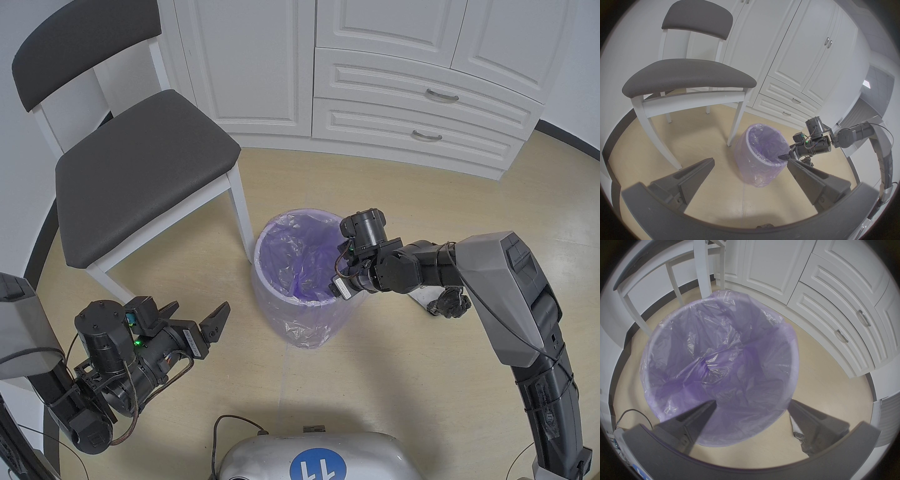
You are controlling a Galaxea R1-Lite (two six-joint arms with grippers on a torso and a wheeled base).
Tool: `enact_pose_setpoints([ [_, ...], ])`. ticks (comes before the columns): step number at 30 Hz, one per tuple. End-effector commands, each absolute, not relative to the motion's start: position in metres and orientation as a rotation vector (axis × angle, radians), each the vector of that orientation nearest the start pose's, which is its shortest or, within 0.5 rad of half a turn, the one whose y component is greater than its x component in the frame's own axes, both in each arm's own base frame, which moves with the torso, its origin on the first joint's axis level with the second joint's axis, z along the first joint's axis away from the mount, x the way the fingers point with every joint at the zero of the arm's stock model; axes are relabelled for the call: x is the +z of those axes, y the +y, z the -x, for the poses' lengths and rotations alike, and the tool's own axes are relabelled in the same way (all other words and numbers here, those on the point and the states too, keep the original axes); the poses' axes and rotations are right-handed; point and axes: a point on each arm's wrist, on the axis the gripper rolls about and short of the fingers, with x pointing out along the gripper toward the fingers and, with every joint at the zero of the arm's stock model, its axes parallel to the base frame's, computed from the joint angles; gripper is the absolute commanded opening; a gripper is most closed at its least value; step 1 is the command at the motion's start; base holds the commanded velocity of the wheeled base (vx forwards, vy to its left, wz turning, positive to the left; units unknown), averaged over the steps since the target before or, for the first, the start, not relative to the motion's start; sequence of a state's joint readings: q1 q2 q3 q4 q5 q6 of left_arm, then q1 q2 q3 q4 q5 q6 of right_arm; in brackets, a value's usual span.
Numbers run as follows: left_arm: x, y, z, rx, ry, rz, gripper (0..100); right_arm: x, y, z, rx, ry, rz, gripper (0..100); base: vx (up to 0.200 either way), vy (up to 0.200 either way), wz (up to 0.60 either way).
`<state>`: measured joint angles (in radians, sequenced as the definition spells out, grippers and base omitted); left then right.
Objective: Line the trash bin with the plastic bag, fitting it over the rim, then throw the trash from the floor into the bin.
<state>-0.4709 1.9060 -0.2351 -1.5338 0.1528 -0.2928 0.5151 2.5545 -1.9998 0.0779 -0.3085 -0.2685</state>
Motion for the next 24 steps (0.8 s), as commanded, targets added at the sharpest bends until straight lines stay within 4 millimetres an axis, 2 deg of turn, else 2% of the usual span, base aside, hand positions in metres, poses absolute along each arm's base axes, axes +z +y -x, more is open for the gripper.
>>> enact_pose_setpoints([
  [1, 0.089, -0.114, -0.23, -0.298, 0.172, 0.249, 100, 0.078, 0.25, -0.456, 0.277, 0.555, 0.513, 0, 0.0, 0.0, 0.0],
  [14, 0.089, -0.114, -0.23, -0.298, 0.172, 0.249, 100, 0.086, 0.242, -0.456, 0.237, 0.57, 0.52, 0, 0.0, 0.0, 0.0],
  [24, 0.089, -0.115, -0.23, -0.302, 0.174, 0.248, 100, 0.115, 0.232, -0.439, 0.257, 0.65, 0.555, 0, 0.0, 0.0, 0.0],
])
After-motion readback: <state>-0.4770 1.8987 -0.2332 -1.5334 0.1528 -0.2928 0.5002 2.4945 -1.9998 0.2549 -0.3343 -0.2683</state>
